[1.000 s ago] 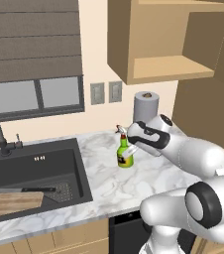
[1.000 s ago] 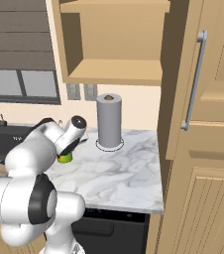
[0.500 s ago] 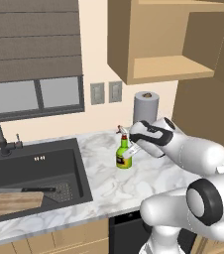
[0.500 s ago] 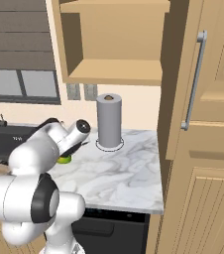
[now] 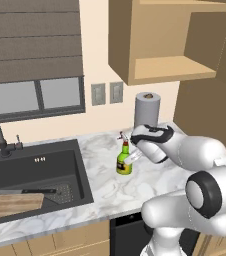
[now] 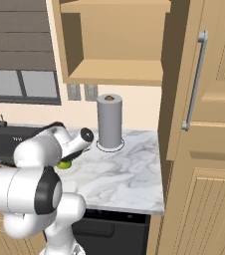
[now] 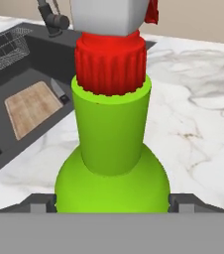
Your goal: Move the cutting board and knife to the sink. Then move spray from the cabinet to the counter.
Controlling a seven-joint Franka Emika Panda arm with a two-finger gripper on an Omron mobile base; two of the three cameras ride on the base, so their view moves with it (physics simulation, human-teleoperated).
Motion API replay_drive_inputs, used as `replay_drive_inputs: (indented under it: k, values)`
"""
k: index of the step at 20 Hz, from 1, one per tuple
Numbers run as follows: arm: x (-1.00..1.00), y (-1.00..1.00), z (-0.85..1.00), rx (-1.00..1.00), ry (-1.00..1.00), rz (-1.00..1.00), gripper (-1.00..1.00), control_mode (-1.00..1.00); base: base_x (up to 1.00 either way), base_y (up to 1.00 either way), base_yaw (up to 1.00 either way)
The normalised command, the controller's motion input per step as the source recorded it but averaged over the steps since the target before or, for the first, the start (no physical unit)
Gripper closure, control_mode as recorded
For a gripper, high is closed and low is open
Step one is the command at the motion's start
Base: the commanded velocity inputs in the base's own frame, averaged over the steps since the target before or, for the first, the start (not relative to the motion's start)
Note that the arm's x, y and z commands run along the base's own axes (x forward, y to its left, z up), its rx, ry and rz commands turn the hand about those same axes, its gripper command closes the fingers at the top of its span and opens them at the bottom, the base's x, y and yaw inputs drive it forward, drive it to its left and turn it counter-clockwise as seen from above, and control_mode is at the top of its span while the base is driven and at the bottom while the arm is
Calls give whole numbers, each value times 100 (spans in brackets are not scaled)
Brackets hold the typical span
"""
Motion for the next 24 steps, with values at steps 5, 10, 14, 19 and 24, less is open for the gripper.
replay_drive_inputs:
  k: [5, 10, 14, 19, 24]
  values:
    - [0, 3, -26, 0, -2, 0, 100, -100, 0, 0, 0]
    - [0, 3, -24, -2, -2, 0, 100, -100, 0, 0, 0]
    - [0, 6, -16, -8, -5, 0, 100, -100, 0, 0, 0]
    - [0, 8, -8, -8, -8, 0, 100, -100, 0, 0, 0]
    - [0, 9, 0, -4, -10, 0, 100, -100, 0, 0, 0]
